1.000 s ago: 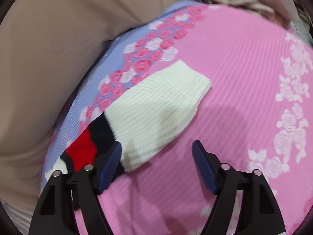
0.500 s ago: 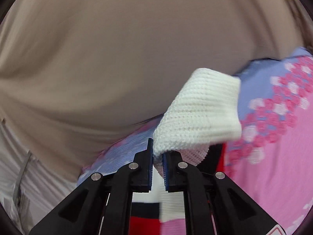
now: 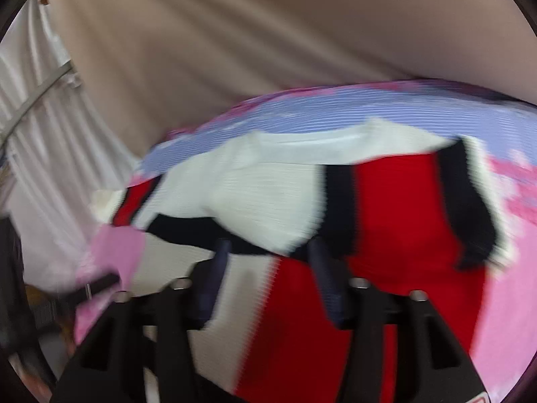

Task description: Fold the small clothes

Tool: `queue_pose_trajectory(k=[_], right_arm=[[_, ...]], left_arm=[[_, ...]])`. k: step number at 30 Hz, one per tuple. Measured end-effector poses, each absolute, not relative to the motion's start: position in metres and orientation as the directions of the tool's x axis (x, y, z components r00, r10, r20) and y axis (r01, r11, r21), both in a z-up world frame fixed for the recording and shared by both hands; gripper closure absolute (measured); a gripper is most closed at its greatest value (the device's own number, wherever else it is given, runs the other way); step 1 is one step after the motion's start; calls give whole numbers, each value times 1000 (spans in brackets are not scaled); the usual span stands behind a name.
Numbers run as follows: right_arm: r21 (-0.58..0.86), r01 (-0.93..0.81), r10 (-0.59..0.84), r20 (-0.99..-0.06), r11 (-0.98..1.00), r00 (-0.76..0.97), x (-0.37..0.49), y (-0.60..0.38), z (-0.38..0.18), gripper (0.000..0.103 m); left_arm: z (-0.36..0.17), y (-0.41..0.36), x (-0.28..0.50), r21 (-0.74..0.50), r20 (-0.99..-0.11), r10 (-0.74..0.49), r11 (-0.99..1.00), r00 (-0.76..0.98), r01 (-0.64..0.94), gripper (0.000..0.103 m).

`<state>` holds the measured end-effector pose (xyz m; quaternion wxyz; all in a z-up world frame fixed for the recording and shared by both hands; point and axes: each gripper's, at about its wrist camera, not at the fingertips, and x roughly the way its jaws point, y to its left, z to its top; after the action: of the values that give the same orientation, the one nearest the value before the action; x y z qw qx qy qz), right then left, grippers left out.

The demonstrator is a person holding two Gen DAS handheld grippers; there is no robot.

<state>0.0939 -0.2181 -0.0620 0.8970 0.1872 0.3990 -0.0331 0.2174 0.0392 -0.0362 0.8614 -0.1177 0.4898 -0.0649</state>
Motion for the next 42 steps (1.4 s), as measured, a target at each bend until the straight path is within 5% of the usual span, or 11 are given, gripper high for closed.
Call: queue_pose_trajectory(k=[7, 9, 10, 12, 20, 21, 22, 23, 34, 38, 42], right_arm=[[212, 512, -120, -832, 833, 541, 50, -302, -98, 44], [223, 551, -125, -843, 804, 523, 49, -316, -110, 43], [232, 564, -123, -845, 793, 520, 49, -320, -114, 43], [267, 585, -111, -841, 765, 529, 52, -326, -120, 43], [272, 595, -139, -822, 756, 553, 76, -329, -123, 45], [266, 590, -133, -828, 763, 545, 80, -329, -127, 50], [265, 581, -115, -837, 770, 534, 85, -329, -132, 78], [268, 581, -105, -843, 768, 528, 87, -329, -134, 89], [233, 627, -147, -857, 743, 494, 72, -332, -133, 87], [245, 626, -173, -830, 741, 530, 57, -319, -103, 77], [240, 576, -158, -816, 782, 555, 31, -289, -81, 68]], left_arm=[[-90, -16, 319, -402, -841, -366, 916, 398, -7, 9], [-104, -28, 335, -433, -840, -401, 901, 366, -7, 42], [-108, -34, 341, -425, -846, -393, 905, 361, -10, 44], [-104, -40, 347, -430, -834, -410, 902, 370, 32, 93], [-61, 6, 367, -484, -757, -468, 871, 456, 89, 94], [-62, 12, 370, -474, -762, -457, 876, 458, 86, 94], [-66, 15, 374, -457, -773, -445, 885, 452, 88, 94], [-72, 17, 375, -443, -785, -435, 892, 440, 91, 94], [-112, 36, 367, -384, -840, -363, 923, 404, 32, 91], [-94, 74, 355, -531, -764, -463, 847, 450, -29, 86], [-83, 162, 344, -582, -727, -393, 787, 563, -203, 53]])
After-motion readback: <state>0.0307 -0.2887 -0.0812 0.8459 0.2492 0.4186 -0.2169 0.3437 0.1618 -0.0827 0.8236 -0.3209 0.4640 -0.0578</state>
